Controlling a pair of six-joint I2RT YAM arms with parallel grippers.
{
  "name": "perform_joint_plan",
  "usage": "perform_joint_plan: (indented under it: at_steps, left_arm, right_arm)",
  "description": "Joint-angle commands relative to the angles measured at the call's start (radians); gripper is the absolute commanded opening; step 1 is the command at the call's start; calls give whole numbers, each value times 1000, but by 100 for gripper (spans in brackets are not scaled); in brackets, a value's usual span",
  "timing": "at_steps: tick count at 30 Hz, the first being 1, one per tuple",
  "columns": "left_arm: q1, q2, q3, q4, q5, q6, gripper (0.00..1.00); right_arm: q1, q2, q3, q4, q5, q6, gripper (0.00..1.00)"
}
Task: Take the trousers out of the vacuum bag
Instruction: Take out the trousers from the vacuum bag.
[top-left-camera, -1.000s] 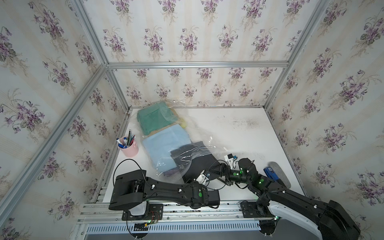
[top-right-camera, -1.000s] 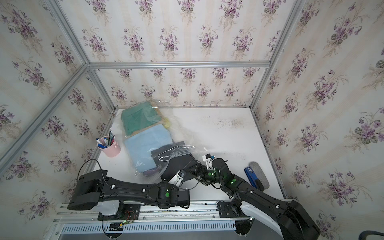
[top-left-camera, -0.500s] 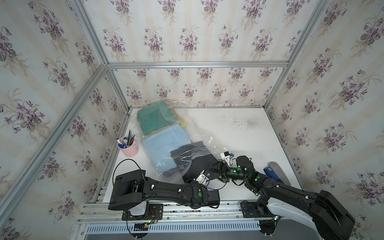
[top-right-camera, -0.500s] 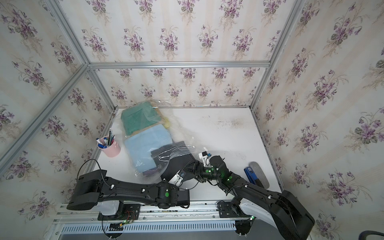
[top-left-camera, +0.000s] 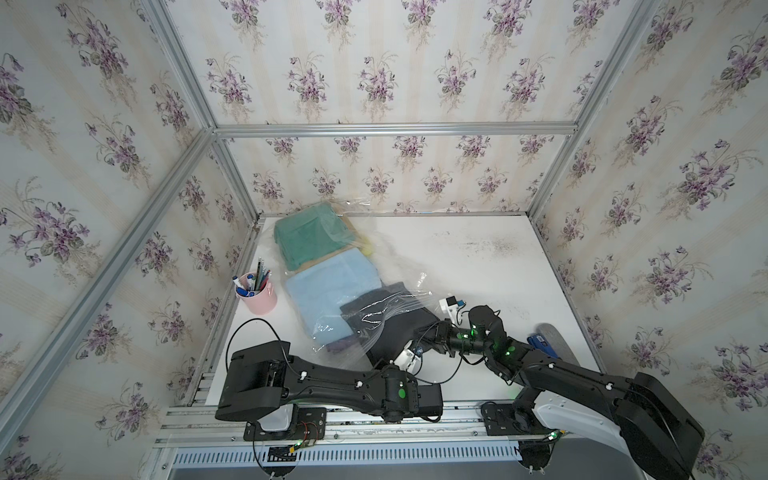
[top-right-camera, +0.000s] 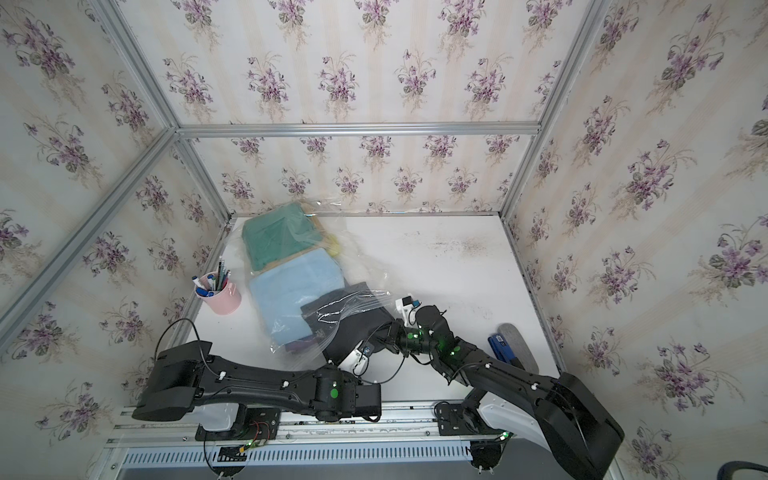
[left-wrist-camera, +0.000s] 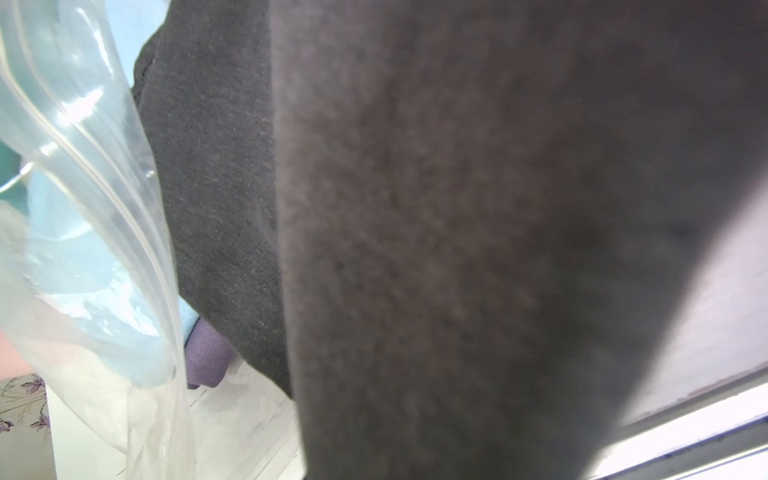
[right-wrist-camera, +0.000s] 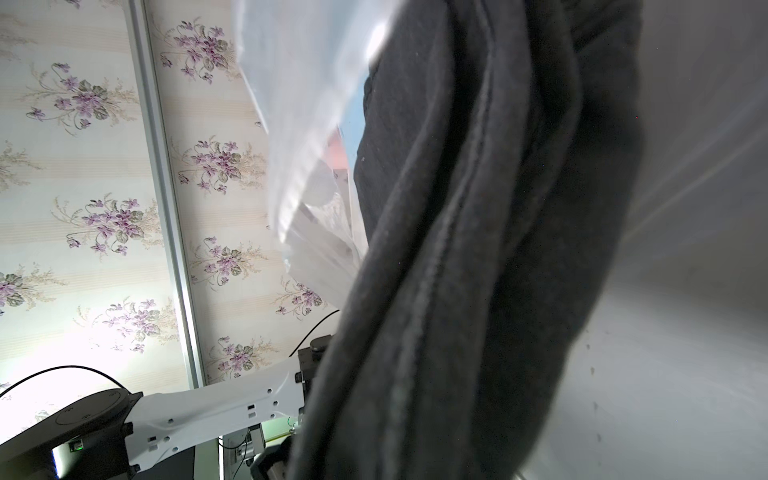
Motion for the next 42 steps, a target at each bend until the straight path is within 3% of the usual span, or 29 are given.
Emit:
perform_joint_plan:
  at_steps: [1, 8, 20, 31, 42]
  left_arm:
    - [-7, 1, 33, -11, -19, -4, 0]
    - [-8, -63, 146, -63, -44, 75, 0]
    - [-8, -95, 375, -61, -18, 327, 0]
    - [-1, -32, 658, -51, 57, 605, 1]
    - [63, 21, 822, 42, 142, 793, 3]
  right_arm:
    - [0, -68, 30, -88, 67, -56, 4]
    - [0, -293, 133, -407, 157, -159, 0]
    - [0, -454, 403, -731, 221, -282, 0]
    - [0, -401, 720, -885, 252, -411, 0]
    - [0, -314, 941, -984, 359, -541, 0]
